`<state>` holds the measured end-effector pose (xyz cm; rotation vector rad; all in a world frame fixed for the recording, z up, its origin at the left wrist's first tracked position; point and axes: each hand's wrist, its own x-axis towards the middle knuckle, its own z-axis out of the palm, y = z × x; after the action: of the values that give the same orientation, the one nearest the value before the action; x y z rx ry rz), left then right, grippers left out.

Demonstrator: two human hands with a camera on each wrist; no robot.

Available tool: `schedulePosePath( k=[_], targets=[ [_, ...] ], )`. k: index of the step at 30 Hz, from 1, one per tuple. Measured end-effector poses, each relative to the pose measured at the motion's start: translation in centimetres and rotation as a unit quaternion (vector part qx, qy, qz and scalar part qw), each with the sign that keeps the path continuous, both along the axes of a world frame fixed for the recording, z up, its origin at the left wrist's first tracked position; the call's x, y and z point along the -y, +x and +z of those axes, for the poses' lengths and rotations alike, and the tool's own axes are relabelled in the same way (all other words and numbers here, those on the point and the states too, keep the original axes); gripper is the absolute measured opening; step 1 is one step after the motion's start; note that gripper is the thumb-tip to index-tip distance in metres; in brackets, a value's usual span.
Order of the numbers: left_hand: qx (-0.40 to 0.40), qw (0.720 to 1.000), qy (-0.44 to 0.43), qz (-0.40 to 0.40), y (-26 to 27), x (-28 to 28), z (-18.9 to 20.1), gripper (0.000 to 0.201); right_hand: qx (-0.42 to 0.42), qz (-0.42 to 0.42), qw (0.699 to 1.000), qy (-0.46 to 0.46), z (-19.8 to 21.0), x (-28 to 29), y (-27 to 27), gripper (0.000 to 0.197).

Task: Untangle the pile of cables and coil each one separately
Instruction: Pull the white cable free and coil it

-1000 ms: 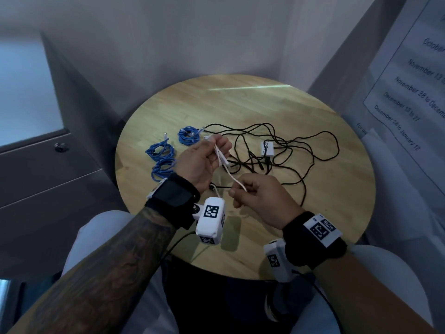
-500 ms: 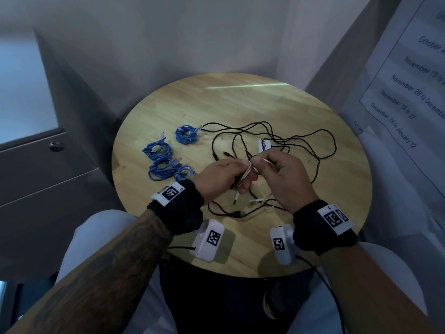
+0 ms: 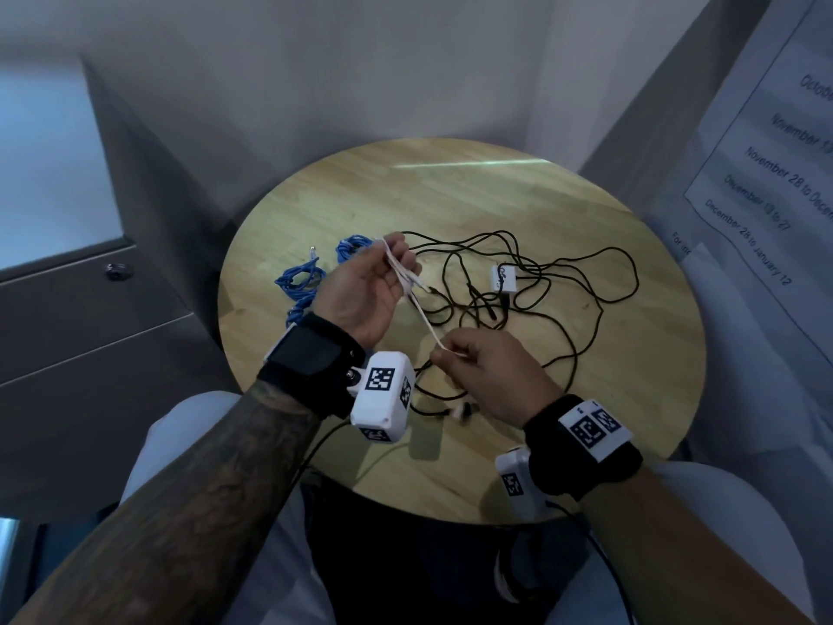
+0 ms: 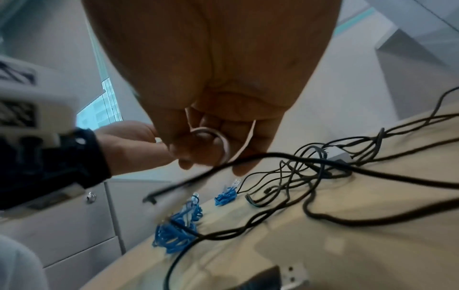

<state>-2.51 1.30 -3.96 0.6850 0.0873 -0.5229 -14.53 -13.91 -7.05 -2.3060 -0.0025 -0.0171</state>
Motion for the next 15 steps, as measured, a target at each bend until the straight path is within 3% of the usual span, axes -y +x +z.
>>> schedulePosePath(
  k=[2,3,6,8,9,13,15],
  targets=[
    [0.081,0.992,0.094,0.031,0.0,0.2,-0.4,0.025,0.021,0.012,1.0,0.009,0.2,-0.1,-0.2,0.021],
    [0.146,0.974,0.168,0.036,-0.2,0.3,-0.7,0.024,0.038,0.016,0.999,0.017,0.4,-0.2,-0.3,0.021],
    [0.356,0.857,0.372,-0.001,-1.3,0.7,-1.8,0.021,0.112,-0.006,0.993,0.039,1.4,-0.1,-0.1,0.019],
    [0.432,0.8,0.408,-0.08,-2.1,1.0,-2.0,0.023,0.153,-0.036,0.987,0.043,2.2,0.7,0.1,0.014],
    [0.444,0.787,0.408,-0.127,-2.5,1.1,-1.8,0.028,0.171,-0.049,0.983,0.035,2.6,1.2,0.1,0.011],
    [0.368,0.823,0.341,-0.266,-3.9,1.7,-0.6,0.034,0.203,-0.082,0.975,-0.042,3.1,3.3,0.3,0.011],
    [0.339,0.842,0.301,-0.291,-3.8,1.7,-0.5,0.034,0.187,-0.084,0.979,-0.02,2.8,3.6,0.5,0.013]
  ],
)
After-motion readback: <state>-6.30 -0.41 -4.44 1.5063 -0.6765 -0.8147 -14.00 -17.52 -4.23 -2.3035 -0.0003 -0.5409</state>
